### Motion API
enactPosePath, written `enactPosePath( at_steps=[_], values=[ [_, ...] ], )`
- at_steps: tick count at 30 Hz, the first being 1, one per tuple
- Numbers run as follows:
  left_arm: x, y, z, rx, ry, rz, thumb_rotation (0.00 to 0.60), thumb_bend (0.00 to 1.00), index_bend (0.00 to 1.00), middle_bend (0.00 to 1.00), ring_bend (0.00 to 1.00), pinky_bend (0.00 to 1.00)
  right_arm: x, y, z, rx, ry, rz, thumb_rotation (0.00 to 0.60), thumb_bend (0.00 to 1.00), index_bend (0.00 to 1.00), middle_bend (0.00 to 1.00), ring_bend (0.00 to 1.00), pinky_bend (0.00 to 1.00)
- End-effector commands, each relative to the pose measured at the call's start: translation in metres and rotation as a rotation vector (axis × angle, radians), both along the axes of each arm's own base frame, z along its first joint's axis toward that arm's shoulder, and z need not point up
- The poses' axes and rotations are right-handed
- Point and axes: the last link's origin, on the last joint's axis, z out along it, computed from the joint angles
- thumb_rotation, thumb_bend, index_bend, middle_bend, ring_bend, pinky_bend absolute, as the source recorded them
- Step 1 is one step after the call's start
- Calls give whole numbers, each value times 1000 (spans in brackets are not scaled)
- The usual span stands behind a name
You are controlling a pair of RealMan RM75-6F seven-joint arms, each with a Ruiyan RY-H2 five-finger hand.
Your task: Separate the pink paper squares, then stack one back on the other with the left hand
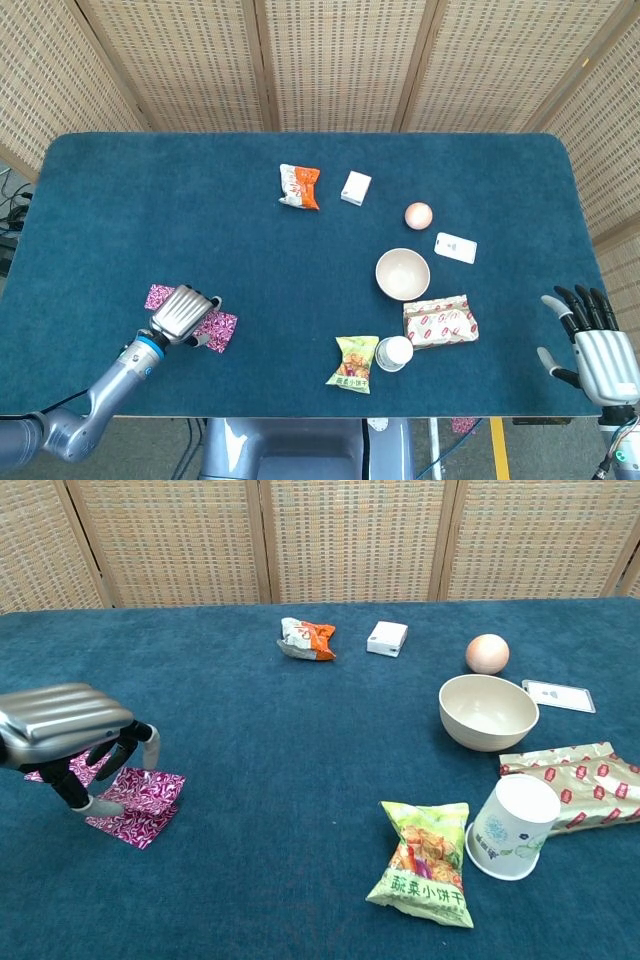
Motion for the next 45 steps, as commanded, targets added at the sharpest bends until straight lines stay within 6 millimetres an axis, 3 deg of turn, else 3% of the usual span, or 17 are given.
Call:
enactPosePath(
  at_steps=[1, 17, 38, 45],
  values=[
    [-4, -3, -2, -9, 12, -2, 497, 253, 443, 645, 579, 541, 0, 2, 0, 0, 0, 0, 600, 329, 174, 137, 0, 0],
    [-10, -8, -6, -18, 35, 12, 499, 222, 428, 645, 579, 541, 1, 2, -2, 8, 1, 5, 600, 325, 174, 137, 0, 0],
    [-8, -7, -7, -6, 41, 12, 500, 218, 304, 645, 579, 542, 2, 1, -3, 17, 6, 10, 600, 322, 174, 137, 0, 0],
    [-8, -6, 1, 13, 5, 33, 500, 212, 250, 645, 579, 541, 2, 0, -2, 14, 4, 10, 600, 328, 174, 137, 0, 0]
  ],
)
